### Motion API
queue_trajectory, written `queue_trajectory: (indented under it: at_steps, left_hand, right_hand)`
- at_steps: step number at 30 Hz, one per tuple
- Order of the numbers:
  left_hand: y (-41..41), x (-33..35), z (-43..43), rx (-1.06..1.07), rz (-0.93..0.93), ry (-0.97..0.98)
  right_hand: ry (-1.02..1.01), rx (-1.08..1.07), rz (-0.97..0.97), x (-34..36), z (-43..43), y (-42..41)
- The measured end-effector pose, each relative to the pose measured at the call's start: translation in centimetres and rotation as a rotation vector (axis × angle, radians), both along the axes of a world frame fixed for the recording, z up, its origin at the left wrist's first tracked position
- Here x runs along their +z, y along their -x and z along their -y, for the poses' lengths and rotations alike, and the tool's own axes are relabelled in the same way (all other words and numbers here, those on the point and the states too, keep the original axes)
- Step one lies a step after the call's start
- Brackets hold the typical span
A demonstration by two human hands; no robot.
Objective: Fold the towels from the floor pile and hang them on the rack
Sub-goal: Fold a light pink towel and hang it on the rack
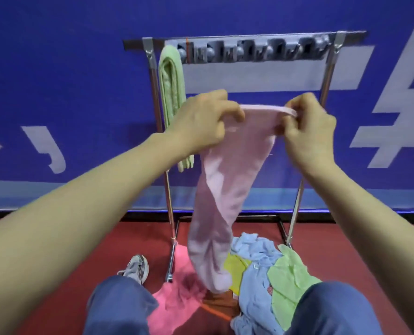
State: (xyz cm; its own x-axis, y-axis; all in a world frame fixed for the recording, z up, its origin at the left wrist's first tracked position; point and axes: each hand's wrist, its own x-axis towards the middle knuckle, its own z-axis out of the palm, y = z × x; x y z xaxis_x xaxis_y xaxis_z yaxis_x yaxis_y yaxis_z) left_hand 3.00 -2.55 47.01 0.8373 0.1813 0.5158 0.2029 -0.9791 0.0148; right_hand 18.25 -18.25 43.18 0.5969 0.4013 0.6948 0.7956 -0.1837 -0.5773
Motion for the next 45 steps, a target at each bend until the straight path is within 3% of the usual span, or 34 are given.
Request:
queue_trajectory:
  at_steps: [3,4,7,13,19,23,27,36,42,45]
  left_hand:
    - [1.0,-1.5,0.6,0.026,-0.457,0.051]
    - [1.3,-2.0,0.8,0.033,-0.512,0.086]
    - [1.4,-1.5,1.4,0.055,-0.426,0.122]
    - [2.6,0.5,3.8,0.077,-0.453,0.295]
    - [2.9,-0.7,2.6,0.139,-0.282,0.712]
    - [3.4,-1.6,1.2,0.167,-0.165,0.804]
    - [3.6,-2.6,1.9,0.108,-0.292,0.658]
    - [1.1,-4.7,5.0,-0.066,-0.294,0.354]
    - [1.4,-5.0,4.1,-0.036,-0.308,0.257]
    - [1.8,-4.9,4.2,-0.016,-0.289,0.361]
  right_hand:
    - [0.421,0.049,-0.114,-1.5,0.5,-0.1]
    - [0.439,0.067,-0.163,-1.9,0.8,0.0]
    - [0.323,0.042,-0.142,-1.4,1.6,0.1]
    - [0.289,0.064,-0.149,-0.8,2.3,0.9]
    - [0.252,0.045,-0.121,-0.9,3.0,2.0]
    - [0.311,0.147,-0.061,-2.0,3.5,2.8]
    - [0.342,0.228,0.044,-2.1,3.3,3.6]
    - [0.374,0.333,0.150,-1.3,3.0,4.4]
    - [0.386,0.276,0.143,-1.3,4.0,3.5]
    - [0.375,0.263,0.123,-1.4,4.1,3.4]
